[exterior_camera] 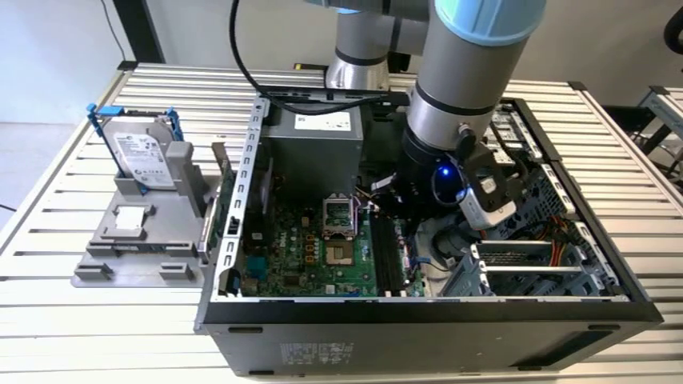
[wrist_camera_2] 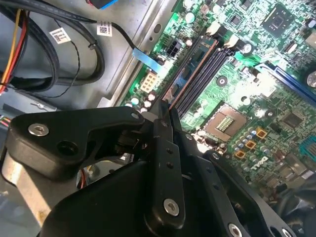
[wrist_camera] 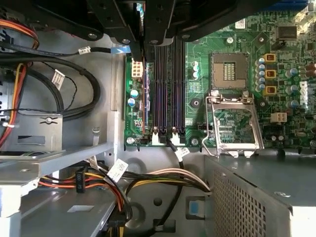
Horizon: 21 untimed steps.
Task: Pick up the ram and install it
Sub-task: 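Insert the ram into the slot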
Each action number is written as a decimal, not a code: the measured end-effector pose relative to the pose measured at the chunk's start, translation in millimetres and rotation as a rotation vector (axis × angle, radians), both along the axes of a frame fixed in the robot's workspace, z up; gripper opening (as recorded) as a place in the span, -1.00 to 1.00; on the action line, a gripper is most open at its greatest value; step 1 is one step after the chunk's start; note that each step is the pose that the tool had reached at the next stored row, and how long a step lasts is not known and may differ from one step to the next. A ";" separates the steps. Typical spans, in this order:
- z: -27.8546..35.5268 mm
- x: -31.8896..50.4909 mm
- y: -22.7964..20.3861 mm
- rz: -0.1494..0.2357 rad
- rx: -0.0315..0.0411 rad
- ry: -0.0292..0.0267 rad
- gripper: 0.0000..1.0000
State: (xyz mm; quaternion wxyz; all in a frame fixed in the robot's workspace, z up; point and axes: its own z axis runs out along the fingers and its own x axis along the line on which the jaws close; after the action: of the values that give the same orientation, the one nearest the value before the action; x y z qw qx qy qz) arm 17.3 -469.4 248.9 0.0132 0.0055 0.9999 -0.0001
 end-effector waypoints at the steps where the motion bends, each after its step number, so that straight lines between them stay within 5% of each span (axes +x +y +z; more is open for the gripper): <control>1: -1.8 -0.3 0.0 0.000 0.0000 0.0000 -1.00; 11: -16.1 -2.0 -0.1 0.000 0.0000 0.0002 -1.00; 21: -18.0 -3.3 -3.9 0.001 0.0000 0.0003 -1.00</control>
State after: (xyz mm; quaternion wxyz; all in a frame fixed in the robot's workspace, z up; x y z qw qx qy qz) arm 14.1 -473.3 230.9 0.0130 0.0051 0.9999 -0.0001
